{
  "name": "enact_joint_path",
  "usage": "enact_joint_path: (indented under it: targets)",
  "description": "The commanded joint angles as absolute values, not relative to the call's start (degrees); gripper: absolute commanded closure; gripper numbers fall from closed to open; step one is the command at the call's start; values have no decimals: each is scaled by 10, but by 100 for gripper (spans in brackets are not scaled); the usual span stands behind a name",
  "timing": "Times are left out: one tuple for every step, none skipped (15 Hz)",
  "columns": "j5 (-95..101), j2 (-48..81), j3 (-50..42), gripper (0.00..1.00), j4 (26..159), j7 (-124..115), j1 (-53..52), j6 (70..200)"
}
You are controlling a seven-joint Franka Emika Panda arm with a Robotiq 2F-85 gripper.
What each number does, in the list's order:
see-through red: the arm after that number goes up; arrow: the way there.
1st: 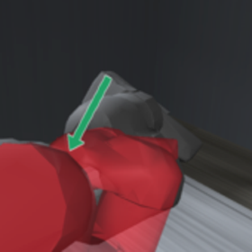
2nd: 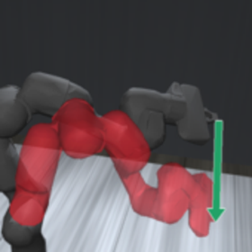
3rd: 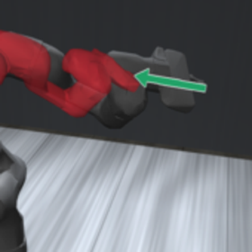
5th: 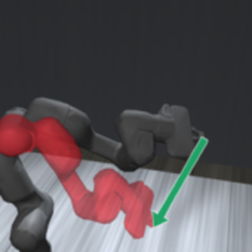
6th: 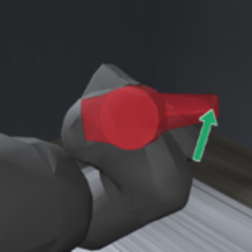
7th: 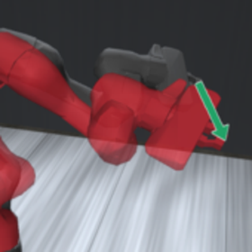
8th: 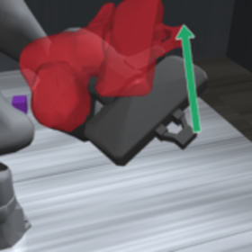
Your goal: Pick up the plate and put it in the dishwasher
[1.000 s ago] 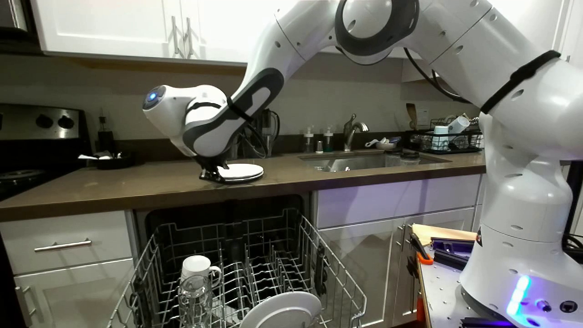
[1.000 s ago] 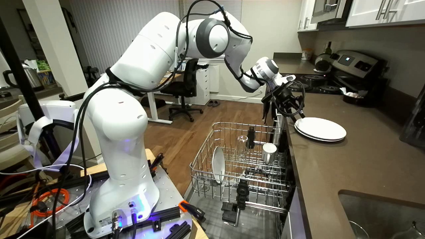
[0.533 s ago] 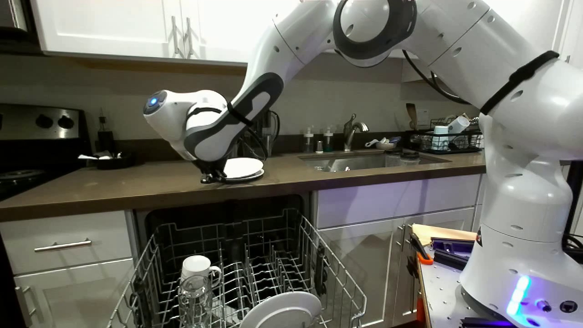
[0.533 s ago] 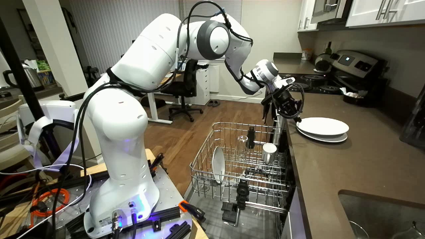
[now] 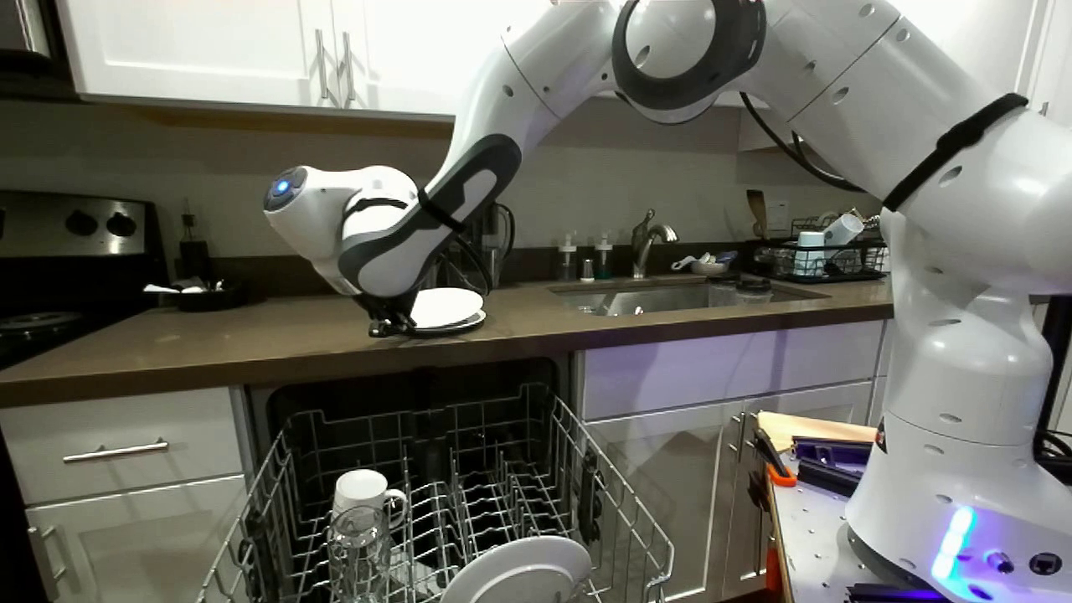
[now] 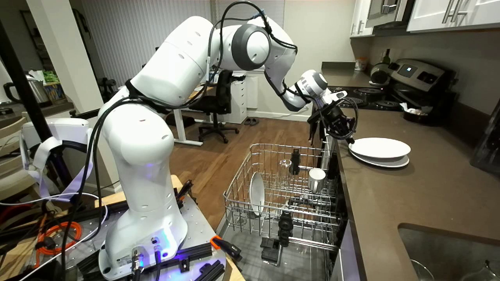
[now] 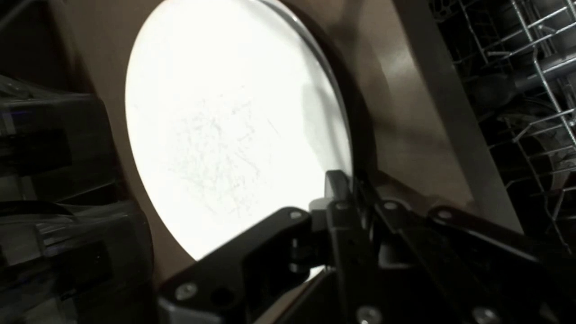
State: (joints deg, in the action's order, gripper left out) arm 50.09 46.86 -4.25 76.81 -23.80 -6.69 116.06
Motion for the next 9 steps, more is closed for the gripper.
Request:
enact_joint_path:
  targets:
    - [491,457,-46,94,771,-212,-69,1174]
    - [490,451,-46,94,773,-209,-69,1175]
    - [490,448,-45,94,775,-207,-70,1180]
    - [490,444,-45,94,778,-205,-69,1186]
    - [490,442,-45,94,780,-205,-70,1192]
    - [488,440,-44,94,781,-203,-69,1195]
    - [488,439,-44,94,783,-203,-70,1199]
    - [487,438,-44,94,784,-203,-70,1203]
    - [487,439,-44,94,784,-203,-71,1205]
